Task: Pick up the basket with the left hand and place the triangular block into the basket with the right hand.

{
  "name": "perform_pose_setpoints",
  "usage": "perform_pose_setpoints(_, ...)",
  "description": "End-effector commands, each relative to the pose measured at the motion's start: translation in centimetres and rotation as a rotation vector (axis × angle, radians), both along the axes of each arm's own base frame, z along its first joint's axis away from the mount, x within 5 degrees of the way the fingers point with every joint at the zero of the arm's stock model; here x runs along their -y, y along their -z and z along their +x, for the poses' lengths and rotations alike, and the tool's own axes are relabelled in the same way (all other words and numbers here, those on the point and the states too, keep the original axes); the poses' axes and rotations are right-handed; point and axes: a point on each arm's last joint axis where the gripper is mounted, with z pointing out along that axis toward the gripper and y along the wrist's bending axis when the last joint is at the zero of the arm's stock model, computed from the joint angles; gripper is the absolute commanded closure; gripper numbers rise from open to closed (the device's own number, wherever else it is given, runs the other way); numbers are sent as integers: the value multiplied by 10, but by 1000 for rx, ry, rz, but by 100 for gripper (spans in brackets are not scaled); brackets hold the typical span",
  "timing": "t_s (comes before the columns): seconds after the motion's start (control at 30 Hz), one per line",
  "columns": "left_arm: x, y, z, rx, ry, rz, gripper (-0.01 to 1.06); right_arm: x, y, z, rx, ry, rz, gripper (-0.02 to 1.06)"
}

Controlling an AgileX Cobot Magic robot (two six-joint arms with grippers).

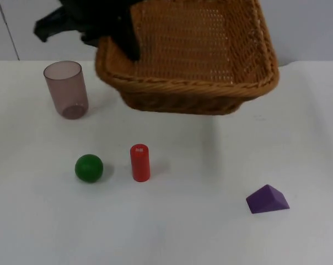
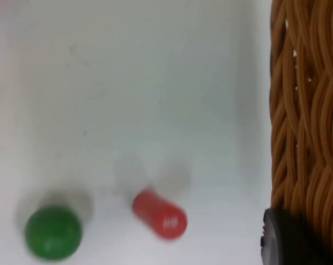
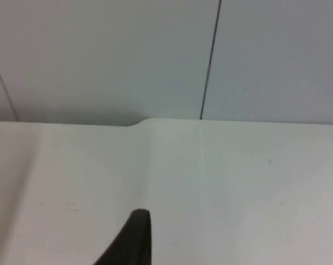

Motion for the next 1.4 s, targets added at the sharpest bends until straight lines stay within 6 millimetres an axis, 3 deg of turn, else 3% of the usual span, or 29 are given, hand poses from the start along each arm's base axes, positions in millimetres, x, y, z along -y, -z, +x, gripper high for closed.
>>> perform_pose_setpoints(0.0, -8, -16, -12, 63, -13, -28, 105, -1, 0, -2, -10, -18, 8, 0)
perform_pose_setpoints(0.13, -37, -15, -44, 36, -61, -16, 105, -10, 11, 0, -66, -124, 11, 0)
perform_pose_setpoints(0.17, -37, -15, -44, 36, -61, -16, 105, -10, 11, 0, -66, -124, 11, 0)
perform_pose_setpoints(0.33, -83, -6, -54, -9, -136, -9, 105, -18, 34, 1, -154, -226, -3, 0)
perform_pose_setpoints(0.43, -98, -9, -52, -8, -164, -58, 105, -20, 45, 3, -193, -269, -30, 0)
perform_pose_setpoints(0.57, -103, -9, -52, 0, -139, -50, 105, -26, 68, 13, -294, -344, -40, 0)
perform_pose_setpoints(0.67, -107, -7, -53, 10, -98, 20, 105, -34, 99, 34, -421, -434, -13, 0)
perform_pose_setpoints(0.93, -107, -9, -52, 41, -78, 31, 105, -47, 142, 78, -542, -615, -44, 0)
perform_pose_setpoints(1.13, -107, -9, -50, 61, -87, 27, 105, -80, 196, 114, -579, -821, -252, 0)
perform_pose_setpoints(1.17, -107, -9, -50, 61, -87, 27, 105, -80, 196, 114, -579, -821, -252, 0)
perform_pose_setpoints(1.33, -107, -10, -50, 66, -92, 19, 105, -108, 246, 135, -562, -1016, -500, 0)
perform_pose_setpoints(1.37, -107, -10, -50, 66, -92, 19, 105, -108, 246, 135, -562, -1016, -500, 0)
